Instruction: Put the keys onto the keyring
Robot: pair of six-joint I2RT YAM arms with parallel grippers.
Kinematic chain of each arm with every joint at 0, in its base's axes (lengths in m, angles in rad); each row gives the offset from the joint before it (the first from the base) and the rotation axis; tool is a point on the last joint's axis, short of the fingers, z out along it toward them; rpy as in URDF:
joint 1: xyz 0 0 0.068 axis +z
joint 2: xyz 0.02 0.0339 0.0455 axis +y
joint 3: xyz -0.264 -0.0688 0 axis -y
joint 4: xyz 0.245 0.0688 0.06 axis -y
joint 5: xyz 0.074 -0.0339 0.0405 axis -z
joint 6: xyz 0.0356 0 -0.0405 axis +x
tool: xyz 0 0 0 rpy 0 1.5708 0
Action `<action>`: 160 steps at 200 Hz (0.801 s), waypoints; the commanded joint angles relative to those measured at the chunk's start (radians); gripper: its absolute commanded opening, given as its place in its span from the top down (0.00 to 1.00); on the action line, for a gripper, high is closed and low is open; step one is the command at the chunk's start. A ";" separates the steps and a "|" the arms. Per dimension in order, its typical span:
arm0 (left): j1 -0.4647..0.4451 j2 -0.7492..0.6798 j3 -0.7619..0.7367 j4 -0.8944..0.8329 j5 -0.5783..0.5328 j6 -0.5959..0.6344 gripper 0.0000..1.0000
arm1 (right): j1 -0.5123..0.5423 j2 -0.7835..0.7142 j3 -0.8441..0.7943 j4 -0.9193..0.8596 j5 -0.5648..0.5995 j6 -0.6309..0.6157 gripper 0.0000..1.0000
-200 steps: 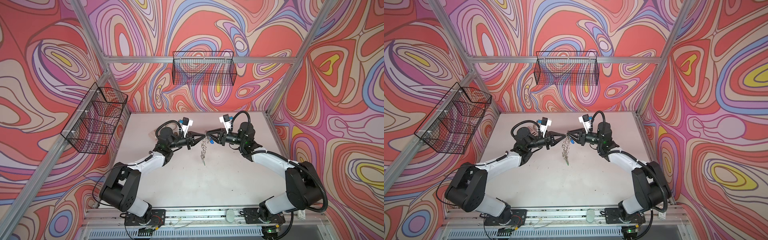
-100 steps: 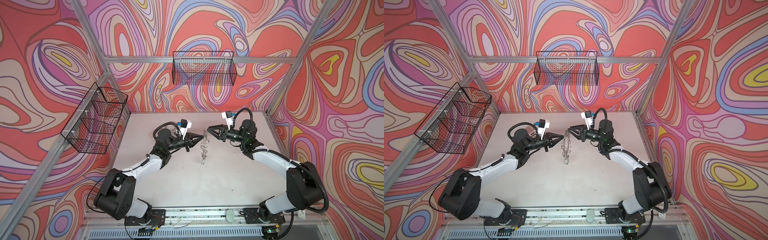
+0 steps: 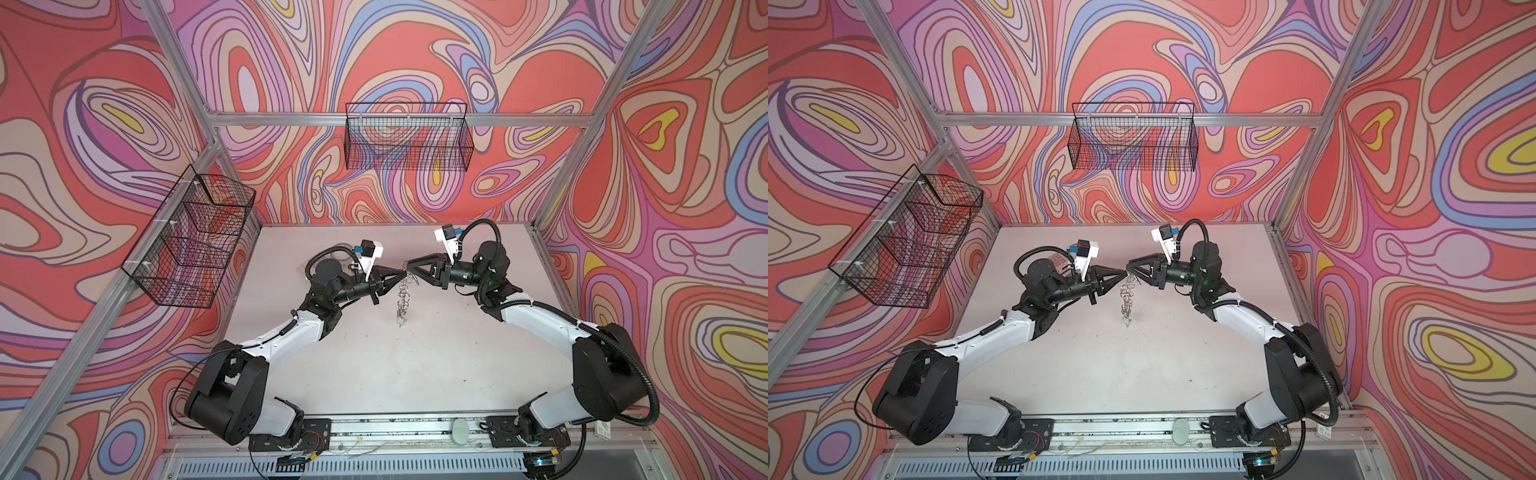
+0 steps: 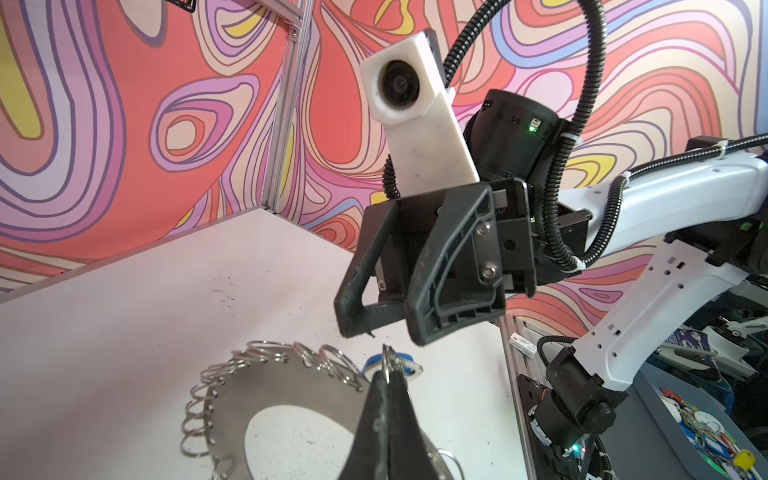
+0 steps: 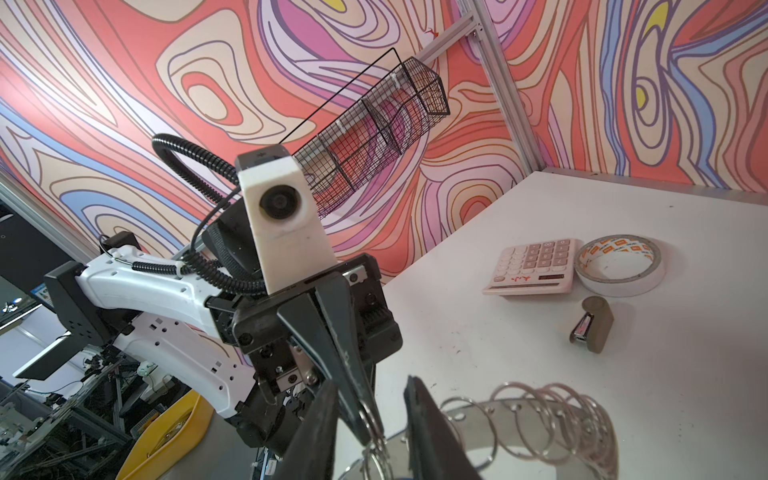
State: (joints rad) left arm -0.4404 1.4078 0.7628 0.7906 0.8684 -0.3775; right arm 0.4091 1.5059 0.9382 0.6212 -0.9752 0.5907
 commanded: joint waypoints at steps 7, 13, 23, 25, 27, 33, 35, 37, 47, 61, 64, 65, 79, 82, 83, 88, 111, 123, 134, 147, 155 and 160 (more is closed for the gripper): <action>-0.006 -0.045 -0.010 0.033 -0.019 0.024 1.00 | 0.000 0.002 -0.024 0.021 -0.030 0.009 0.73; -0.006 -0.048 -0.010 0.032 -0.020 0.027 1.00 | 0.000 0.001 -0.028 0.020 -0.032 0.010 0.73; -0.007 -0.050 -0.010 0.023 -0.023 0.030 1.00 | 0.002 0.002 -0.031 0.021 -0.034 0.012 0.73; -0.006 -0.050 -0.010 0.022 -0.023 0.031 1.00 | 0.002 0.003 -0.030 0.021 -0.034 0.012 0.73; -0.007 -0.051 -0.008 0.021 -0.024 0.032 1.00 | 0.001 0.003 -0.031 0.020 -0.035 0.012 0.73; -0.008 -0.052 -0.010 0.021 -0.025 0.033 1.00 | 0.003 0.003 -0.032 0.020 -0.036 0.011 0.73; -0.008 -0.053 -0.010 0.021 -0.024 0.034 1.00 | 0.003 0.002 -0.031 0.019 -0.036 0.011 0.73; -0.008 -0.053 -0.010 0.021 -0.026 0.034 1.00 | 0.003 0.002 -0.031 0.018 -0.036 0.011 0.74; -0.009 -0.053 -0.008 0.021 -0.029 0.034 1.00 | 0.005 0.003 -0.032 0.011 -0.036 0.008 0.74; -0.011 -0.053 -0.008 0.022 -0.033 0.034 1.00 | 0.008 0.003 -0.032 -0.001 -0.035 0.000 0.74; -0.011 -0.053 -0.008 0.022 -0.034 0.035 1.00 | 0.007 0.004 -0.032 -0.003 -0.035 -0.002 0.75; -0.012 -0.053 -0.008 0.022 -0.035 0.035 1.00 | 0.007 0.004 -0.032 -0.003 -0.035 -0.002 0.75; -0.014 -0.055 -0.008 0.021 -0.044 0.038 1.00 | 0.012 0.005 -0.031 -0.009 -0.038 -0.004 0.75; -0.015 -0.055 -0.008 0.019 -0.047 0.040 1.00 | 0.014 0.005 -0.032 -0.009 -0.037 -0.005 0.75; -0.015 -0.055 -0.008 0.018 -0.048 0.041 1.00 | 0.014 0.005 -0.033 -0.011 -0.038 -0.005 0.75; -0.017 -0.057 -0.008 0.016 -0.052 0.044 1.00 | 0.015 0.005 -0.033 -0.015 -0.039 -0.008 0.76; -0.022 -0.065 -0.007 0.002 -0.066 0.059 1.00 | 0.020 0.004 -0.036 -0.029 -0.037 -0.017 0.77; -0.024 -0.068 -0.007 -0.005 -0.076 0.066 1.00 | 0.022 0.004 -0.039 -0.033 -0.038 -0.018 0.77; -0.025 -0.072 -0.007 -0.009 -0.082 0.071 1.00 | 0.023 0.004 -0.040 -0.035 -0.038 -0.018 0.79; -0.028 -0.076 -0.008 -0.011 -0.092 0.074 1.00 | 0.023 0.004 -0.045 -0.035 -0.037 -0.017 0.80; -0.028 -0.078 -0.010 -0.011 -0.094 0.074 1.00 | 0.025 0.002 -0.048 -0.035 -0.037 -0.017 0.81; -0.028 -0.079 -0.010 -0.013 -0.095 0.075 1.00 | 0.025 0.002 -0.050 -0.035 -0.037 -0.017 0.82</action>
State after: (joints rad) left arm -0.4622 1.3716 0.7567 0.7437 0.7956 -0.3286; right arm 0.4236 1.5059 0.9089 0.5934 -0.9962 0.5850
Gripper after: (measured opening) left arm 0.048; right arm 0.193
